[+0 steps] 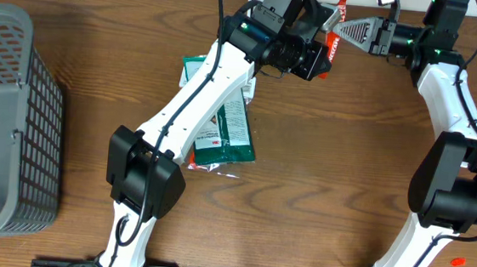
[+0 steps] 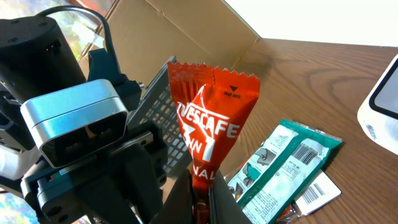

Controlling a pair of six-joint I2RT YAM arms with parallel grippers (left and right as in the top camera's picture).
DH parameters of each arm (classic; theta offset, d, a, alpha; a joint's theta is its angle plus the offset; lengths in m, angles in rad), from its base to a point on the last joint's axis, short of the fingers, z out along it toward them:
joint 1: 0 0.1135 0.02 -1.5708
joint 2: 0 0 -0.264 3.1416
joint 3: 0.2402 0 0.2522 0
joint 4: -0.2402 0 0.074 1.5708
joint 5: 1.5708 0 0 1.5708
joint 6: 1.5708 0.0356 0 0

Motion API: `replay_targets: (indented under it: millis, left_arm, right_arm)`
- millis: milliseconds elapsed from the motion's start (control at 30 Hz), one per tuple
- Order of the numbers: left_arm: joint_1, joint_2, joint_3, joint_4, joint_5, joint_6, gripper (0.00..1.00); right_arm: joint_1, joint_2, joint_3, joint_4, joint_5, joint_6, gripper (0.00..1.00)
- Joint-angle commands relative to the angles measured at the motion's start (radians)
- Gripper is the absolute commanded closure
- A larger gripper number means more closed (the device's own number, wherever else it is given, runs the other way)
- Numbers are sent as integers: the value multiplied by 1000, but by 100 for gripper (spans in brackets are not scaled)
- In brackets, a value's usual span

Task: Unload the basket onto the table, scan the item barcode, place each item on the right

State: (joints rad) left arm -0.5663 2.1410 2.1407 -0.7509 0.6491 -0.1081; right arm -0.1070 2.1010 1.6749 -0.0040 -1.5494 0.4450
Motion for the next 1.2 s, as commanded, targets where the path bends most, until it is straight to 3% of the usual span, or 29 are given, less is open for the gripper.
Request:
replay_targets:
  millis: [0, 100, 233, 400, 533, 767, 967, 1167]
  left_arm:
    - [-2, -18, 12, 3, 13, -2, 92]
    - [-2, -18, 12, 3, 13, -2, 85]
    - [-2, -18, 12, 3, 13, -2, 61]
    - [-2, -18, 12, 3, 13, -2, 34]
    - [0, -18, 12, 2, 12, -1, 30]
    - [1, -18, 12, -32, -64, -1, 28]
    - [1, -18, 12, -29, -132, -2, 27]
    - [0, -18, 12, -26, -191, -2, 24]
  right_arm:
    - [3, -12, 10, 3, -11, 4, 99]
    - [2, -12, 10, 23, -11, 17, 99]
    - [-16, -12, 10, 130, -11, 125, 99]
    - [-67, -12, 10, 394, -11, 364, 99]
    - [-150, -12, 10, 548, -12, 449, 99]
    - [-418, -12, 10, 555, -12, 461, 98]
    - [-633, -12, 10, 678, -12, 549, 99]
    - [-726, -12, 10, 763, -11, 556, 99]
